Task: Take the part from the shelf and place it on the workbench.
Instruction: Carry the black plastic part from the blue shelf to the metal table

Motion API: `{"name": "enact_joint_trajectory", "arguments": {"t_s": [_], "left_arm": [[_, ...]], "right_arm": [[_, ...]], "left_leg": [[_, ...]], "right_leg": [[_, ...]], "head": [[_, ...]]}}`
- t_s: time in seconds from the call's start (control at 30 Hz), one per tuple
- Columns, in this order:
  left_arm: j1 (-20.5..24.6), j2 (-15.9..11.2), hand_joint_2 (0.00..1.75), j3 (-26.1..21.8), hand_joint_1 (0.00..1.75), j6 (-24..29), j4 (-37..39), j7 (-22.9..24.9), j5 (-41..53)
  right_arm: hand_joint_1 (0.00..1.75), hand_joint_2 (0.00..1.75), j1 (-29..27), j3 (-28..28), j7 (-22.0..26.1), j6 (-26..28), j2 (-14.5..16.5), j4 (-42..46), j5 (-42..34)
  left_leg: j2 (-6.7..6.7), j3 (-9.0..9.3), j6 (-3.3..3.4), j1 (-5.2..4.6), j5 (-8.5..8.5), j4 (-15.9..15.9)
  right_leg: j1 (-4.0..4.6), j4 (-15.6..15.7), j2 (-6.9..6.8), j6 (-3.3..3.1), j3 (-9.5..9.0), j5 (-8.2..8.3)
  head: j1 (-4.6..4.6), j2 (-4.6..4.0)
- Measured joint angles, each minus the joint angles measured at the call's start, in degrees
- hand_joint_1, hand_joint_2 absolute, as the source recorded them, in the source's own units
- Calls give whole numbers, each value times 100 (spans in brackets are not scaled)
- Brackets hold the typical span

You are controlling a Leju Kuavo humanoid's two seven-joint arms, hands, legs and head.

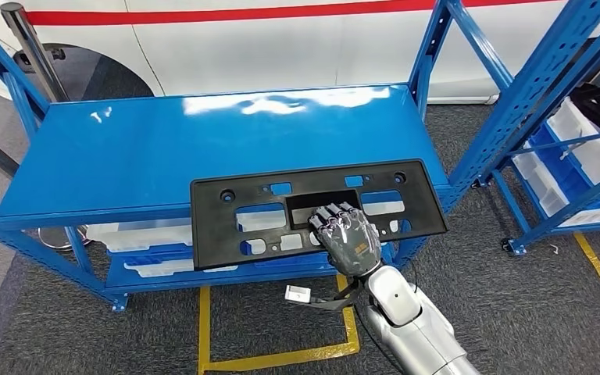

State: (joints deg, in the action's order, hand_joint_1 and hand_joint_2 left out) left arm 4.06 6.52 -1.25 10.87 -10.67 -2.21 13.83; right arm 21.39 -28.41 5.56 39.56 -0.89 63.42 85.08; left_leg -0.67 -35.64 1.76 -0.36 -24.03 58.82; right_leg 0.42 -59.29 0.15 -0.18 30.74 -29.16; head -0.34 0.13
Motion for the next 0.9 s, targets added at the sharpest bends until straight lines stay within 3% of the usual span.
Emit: {"name": "enact_joint_trajectory", "arguments": {"t_s": [0.07, 0.1, 0.13, 0.2, 0.23, 0.27, 0.3, 0.33, 0.37, 0.43, 0.5, 0.57, 0.6, 0.67, 0.73, 0.77, 0.8, 0.83, 0.9], "left_arm": [[-19, -3, 175, 0, 0, 3, 1, 9, 1], [-27, -5, 175, 0, 0, 3, 2, 13, 4], [-36, -7, 175, 0, 0, 3, 3, 20, 10], [-41, -14, 175, 1, 0, 2, 4, 38, 38], [-39, -18, 175, 1, 0, 1, 4, 46, 54], [-33, -22, 175, 2, 0, 2, 4, 50, 71], [-23, -26, 175, 2, 0, 3, 4, 50, 85], [-7, -31, 175, 3, 0, 4, 3, 49, 97], [12, -38, 175, 3, 0, 6, 3, 49, 106], [59, -46, 175, 8, 0, 9, 2, 40, 114], [96, -52, 175, 15, 0, 15, 2, 16, 122], [119, -64, 175, 21, 0, 25, 2, 0, 132], [133, -69, 175, 24, 0, 29, 2, 0, 137], [149, -77, 175, 33, 0, 29, 2, 8, 160], [150, -80, 175, 40, 0, 24, 2, 18, 187], [147, -83, 175, 42, 0, 22, 2, 27, 200], [141, -86, 175, 42, 0, 22, 2, 36, 210], [136, -90, 175, 42, 0, 22, 2, 45, 219], [125, -92, 175, 42, 0, 21, 2, 60, 230]], "right_arm": [[173, 175, -3, 10, -1, 0, -6, 22, 3], [173, 175, -2, 13, 0, 0, -7, 30, 6], [173, 175, -3, 15, 1, 0, -6, 43, 10], [173, 175, -2, 20, 1, 0, -5, 67, 22], [173, 175, -3, 22, 1, 0, -5, 77, 26], [173, 175, -2, 23, 2, 0, -5, 80, 28], [173, 175, -2, 24, 5, 0, -5, 80, 28], [173, 175, 1, 24, 9, 0, -5, 80, 28], [173, 175, 5, 25, 14, 0, -5, 83, 27], [173, 175, 21, 30, 21, 0, -5, 103, 24], [173, 175, 43, 34, 27, 1, -5, 131, 8], [173, 175, 55, 42, 36, 2, -5, 141, -9], [173, 175, 56, 49, 44, 2, -5, 142, -13], [173, 175, 57, 64, 58, 2, -5, 143, -17], [173, 175, 51, 74, 60, 2, -6, 142, -21], [173, 175, 43, 75, 56, 2, -7, 142, -22], [173, 175, 35, 77, 52, 2, -7, 141, -23], [173, 175, 28, 77, 48, 2, -7, 141, -23], [173, 175, 27, 81, 43, 2, -7, 142, -31]], "left_leg": [[16, -21, -65, -2, 29, -7], [28, -52, -99, -5, -58, 50], [41, -106, -135, -1, -237, 202], [49, -272, -203, 47, -748, 792], [48, -347, -236, 77, -934, 1133], [47, -373, -269, 106, -989, 1376], [47, -325, -303, 134, -916, 1462], [47, -185, -336, 160, -745, 1354], [47, 47, -371, 188, -560, 1053], [78, 540, -412, 192, -466, 304], [115, 743, -370, 157, -570, -85], [112, 696, -258, 151, -532, -123], [100, 652, -196, 150, -485, -125], [69, 535, -57, 145, -375, -133], [49, 387, 24, 94, -274, -109], [45, 312, 44, 66, -225, -94], [43, 232, 56, 33, -174, -78], [44, 158, 65, 0, -128, -63], [48, 41, 74, -59, -43, -46]], "right_leg": [[-25, 74, -14, -62, 27, 93], [-50, 114, -25, -103, 48, 147], [-80, 150, -37, -139, 84, 210], [-103, 165, -48, -170, 196, 317], [-109, 162, -51, -163, 266, 369], [-120, 154, -54, -148, 340, 420], [-136, 140, -58, -124, 416, 467], [-160, 117, -59, -94, 488, 507], [-186, 82, -60, -59, 555, 539], [-211, 16, -57, 22, 669, 599], [-200, 0, -50, 107, 732, 689], [-204, 18, -41, 192, 762, 765], [-210, -17, -39, 223, 793, 702], [-217, -409, -35, 242, 925, 269], [-190, -1167, -32, 223, 1100, -274], [-170, -1492, -31, 206, 1146, -392], [-145, -1649, -29, 175, 1111, -360], [-114, -1605, -27, 126, 985, -229], [-33, -972, -20, -46, 480, 23]], "head": [[2, 0], [-1, 0], [-2, 0], [-5, 0], [-4, 0], [-4, 0], [-4, 0], [-4, 0], [-5, 0], [-6, 0], [-4, 0], [0, 0], [2, 0], [5, 0], [7, 0], [7, 0], [6, 0], [5, 0], [4, 0]]}}
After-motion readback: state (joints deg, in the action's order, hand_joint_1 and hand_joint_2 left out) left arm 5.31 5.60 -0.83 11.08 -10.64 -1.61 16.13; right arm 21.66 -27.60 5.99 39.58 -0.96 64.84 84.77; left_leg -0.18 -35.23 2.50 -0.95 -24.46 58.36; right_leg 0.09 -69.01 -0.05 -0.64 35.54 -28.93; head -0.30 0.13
